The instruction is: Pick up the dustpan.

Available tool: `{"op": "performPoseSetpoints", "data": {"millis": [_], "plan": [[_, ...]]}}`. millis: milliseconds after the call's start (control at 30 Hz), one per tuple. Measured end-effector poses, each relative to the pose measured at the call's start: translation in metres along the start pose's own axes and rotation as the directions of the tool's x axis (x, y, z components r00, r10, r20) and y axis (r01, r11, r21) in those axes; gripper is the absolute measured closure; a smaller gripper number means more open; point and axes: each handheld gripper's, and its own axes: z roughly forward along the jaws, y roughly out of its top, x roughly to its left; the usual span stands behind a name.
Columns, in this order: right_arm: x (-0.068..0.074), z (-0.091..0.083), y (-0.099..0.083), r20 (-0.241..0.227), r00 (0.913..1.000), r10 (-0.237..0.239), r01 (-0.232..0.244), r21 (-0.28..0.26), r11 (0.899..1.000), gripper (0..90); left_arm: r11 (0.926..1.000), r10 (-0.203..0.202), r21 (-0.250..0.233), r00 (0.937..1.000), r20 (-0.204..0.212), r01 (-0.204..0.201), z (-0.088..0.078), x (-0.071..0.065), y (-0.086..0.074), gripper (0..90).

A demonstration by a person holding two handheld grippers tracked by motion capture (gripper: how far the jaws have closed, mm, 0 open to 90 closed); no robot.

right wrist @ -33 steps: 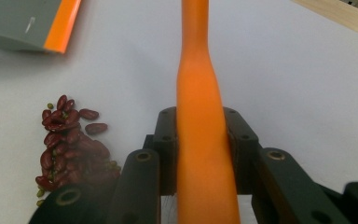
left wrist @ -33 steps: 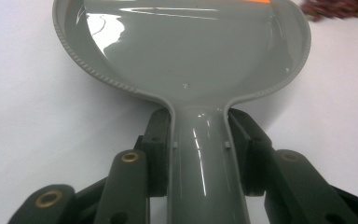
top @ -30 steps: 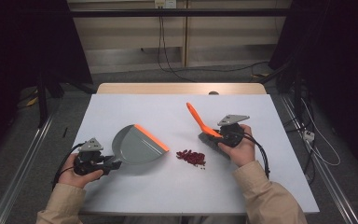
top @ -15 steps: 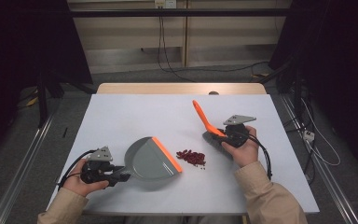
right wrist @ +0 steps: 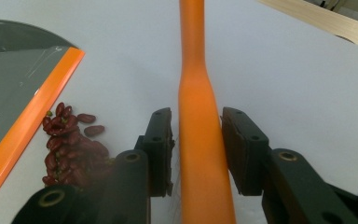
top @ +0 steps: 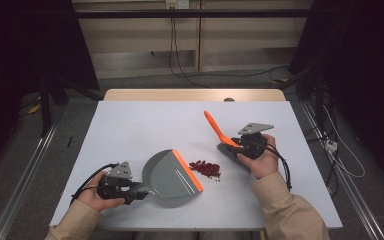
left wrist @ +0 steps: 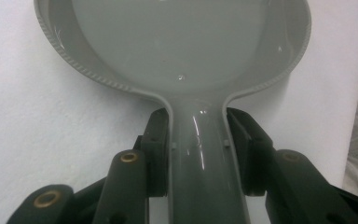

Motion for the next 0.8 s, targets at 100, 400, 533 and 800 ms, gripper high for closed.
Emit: {"op": "performPoseSetpoints", "data": {"millis": [100,400,533,800], "plan": [[0.002,-0.001,0.0,0.016,0.9998,-0.012,0.012,0.038,0.999,66.2,1.0,-0.005,0.003,1.0,0.0,0.005,0.002,0.001,0.0,62.0],[0.011,-0.004,-0.009,0.062,0.9978,0.023,-0.026,0.056,0.998,71.2,0.9991,-0.031,0.028,0.9979,-0.057,0.033,0.001,-0.002,0.004,53.7],[0.019,-0.005,-0.013,0.087,0.9954,0.04,-0.043,0.029,0.999,71.3,0.9986,-0.019,0.047,0.9967,-0.079,0.022,0.004,-0.007,0.006,50.1],[0.031,-0.004,-0.014,0.127,0.9903,0.056,-0.059,0.012,0.998,71.2,0.9975,0.024,0.068,0.995,-0.097,-0.017,0.008,-0.009,0.011,57.1]]}}
